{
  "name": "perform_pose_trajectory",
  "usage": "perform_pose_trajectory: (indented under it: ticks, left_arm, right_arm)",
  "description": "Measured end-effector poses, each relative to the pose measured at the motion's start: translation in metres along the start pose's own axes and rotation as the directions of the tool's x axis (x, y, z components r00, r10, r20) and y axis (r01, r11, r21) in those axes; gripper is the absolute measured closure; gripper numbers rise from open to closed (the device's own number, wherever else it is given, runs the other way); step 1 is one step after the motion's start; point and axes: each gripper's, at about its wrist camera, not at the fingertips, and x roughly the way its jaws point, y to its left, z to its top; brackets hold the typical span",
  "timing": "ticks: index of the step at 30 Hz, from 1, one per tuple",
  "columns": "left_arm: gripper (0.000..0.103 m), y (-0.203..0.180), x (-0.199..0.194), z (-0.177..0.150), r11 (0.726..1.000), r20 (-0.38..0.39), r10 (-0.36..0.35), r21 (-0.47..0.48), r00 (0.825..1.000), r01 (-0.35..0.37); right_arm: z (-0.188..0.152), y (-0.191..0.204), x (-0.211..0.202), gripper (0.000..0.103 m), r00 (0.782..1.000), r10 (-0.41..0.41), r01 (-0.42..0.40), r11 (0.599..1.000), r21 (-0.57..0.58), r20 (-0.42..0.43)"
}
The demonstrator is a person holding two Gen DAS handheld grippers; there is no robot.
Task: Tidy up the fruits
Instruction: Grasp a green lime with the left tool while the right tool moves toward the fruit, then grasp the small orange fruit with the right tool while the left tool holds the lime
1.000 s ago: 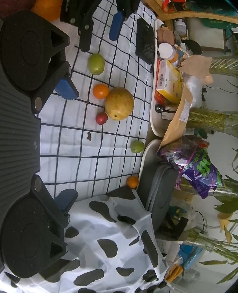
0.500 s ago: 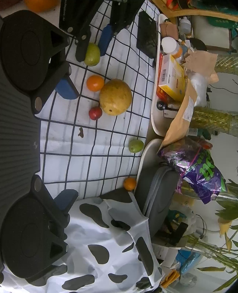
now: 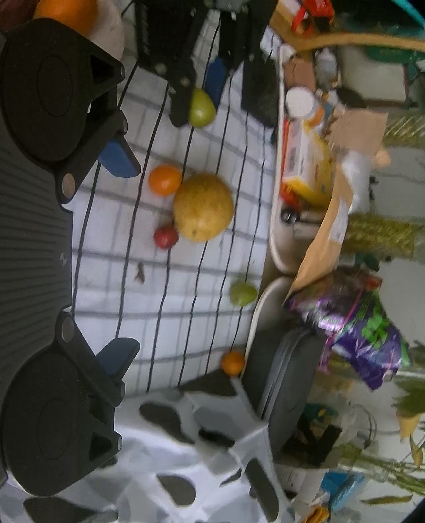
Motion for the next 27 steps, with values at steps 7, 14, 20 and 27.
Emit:
perform_pose_trajectory:
  ticks: [7, 14, 20, 27]
  left_arm:
    - [0.075, 0.018, -0.010, -0.003, 0.996, 0.023, 0.058, -0.066, 0.998, -0.056]
    - [0.075, 0.027, -0.014, -0.008, 0.994, 0.016, 0.071, -0.086, 0.997, -0.069]
    - [0.075, 0.032, -0.017, -0.010, 0.993, 0.020, 0.067, -0.095, 0.998, -0.065]
    - [0.075, 0.031, -0.020, -0.010, 0.994, 0.021, 0.056, -0.095, 0.998, -0.053]
  right_arm:
    - [0.006, 0.011, 0.010, 0.031, 0.987, 0.159, -0.159, 0.987, 0.022, 0.001]
    - [0.011, 0.023, 0.027, 0.056, 0.978, 0.208, -0.207, 0.978, 0.020, -0.029]
    - [0.014, 0.030, 0.038, 0.063, 0.984, 0.174, -0.175, 0.985, -0.006, -0.035]
    - [0.015, 0.037, 0.041, 0.077, 0.989, 0.147, -0.148, 0.988, -0.048, -0.017]
